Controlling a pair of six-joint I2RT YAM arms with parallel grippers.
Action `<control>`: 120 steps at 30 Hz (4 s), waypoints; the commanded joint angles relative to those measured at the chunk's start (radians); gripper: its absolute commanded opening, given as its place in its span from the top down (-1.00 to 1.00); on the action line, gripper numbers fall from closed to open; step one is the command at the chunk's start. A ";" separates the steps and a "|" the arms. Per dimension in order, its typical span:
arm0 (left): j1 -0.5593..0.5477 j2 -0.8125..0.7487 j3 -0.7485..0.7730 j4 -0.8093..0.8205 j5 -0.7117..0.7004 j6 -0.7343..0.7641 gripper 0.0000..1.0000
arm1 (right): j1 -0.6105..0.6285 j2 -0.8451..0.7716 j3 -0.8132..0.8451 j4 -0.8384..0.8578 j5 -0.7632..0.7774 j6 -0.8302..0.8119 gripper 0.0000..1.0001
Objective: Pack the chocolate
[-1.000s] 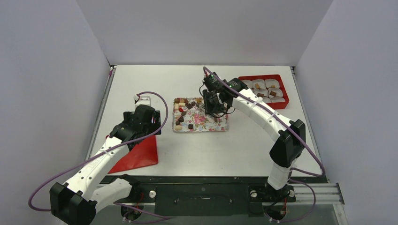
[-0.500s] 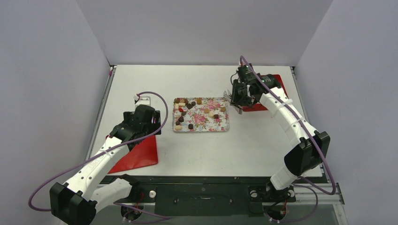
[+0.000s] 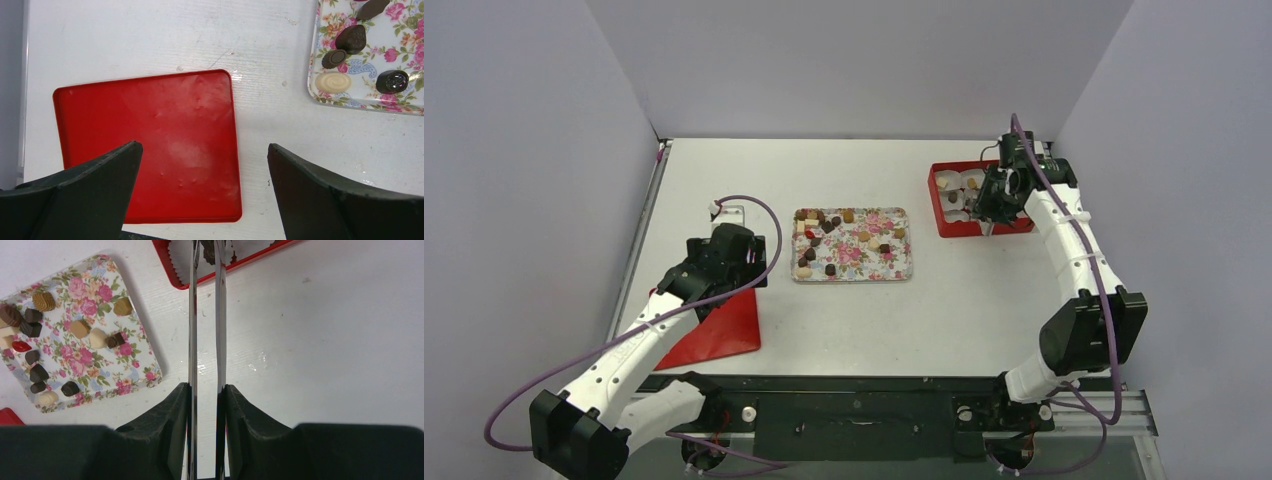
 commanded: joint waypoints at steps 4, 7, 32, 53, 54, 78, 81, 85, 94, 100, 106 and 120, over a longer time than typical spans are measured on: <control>0.006 -0.022 0.014 0.028 -0.001 0.007 -0.93 | -0.087 -0.005 -0.009 0.072 -0.030 -0.017 0.48; 0.006 -0.021 0.013 0.028 0.000 0.008 -0.93 | -0.108 0.017 -0.009 0.087 -0.035 -0.009 0.48; 0.006 -0.017 0.012 0.028 0.001 0.008 -0.93 | -0.153 0.030 -0.094 0.123 -0.027 -0.017 0.49; 0.006 -0.019 0.014 0.028 0.001 0.008 -0.93 | -0.153 0.015 -0.103 0.126 -0.031 -0.015 0.40; 0.006 -0.020 0.013 0.028 0.001 0.008 -0.93 | -0.153 0.014 -0.102 0.125 -0.032 -0.015 0.40; 0.006 -0.022 0.012 0.028 0.001 0.007 -0.93 | -0.153 0.001 -0.082 0.109 -0.034 -0.017 0.32; 0.006 -0.023 0.013 0.028 0.002 0.008 -0.93 | -0.152 -0.001 -0.077 0.106 -0.037 -0.017 0.32; 0.006 -0.023 0.013 0.029 0.001 0.007 -0.93 | -0.148 -0.006 -0.058 0.097 -0.038 -0.015 0.32; 0.006 -0.022 0.013 0.028 -0.001 0.007 -0.93 | -0.107 -0.024 0.032 0.060 -0.040 -0.005 0.32; 0.006 -0.020 0.014 0.028 -0.001 0.007 -0.93 | -0.011 -0.044 0.080 0.030 -0.023 0.008 0.32; 0.006 -0.018 0.014 0.027 -0.004 0.008 -0.93 | 0.176 -0.061 0.073 0.028 -0.008 0.052 0.31; 0.006 -0.013 0.014 0.013 -0.037 -0.005 -0.93 | 0.597 0.100 0.128 0.085 0.014 0.161 0.31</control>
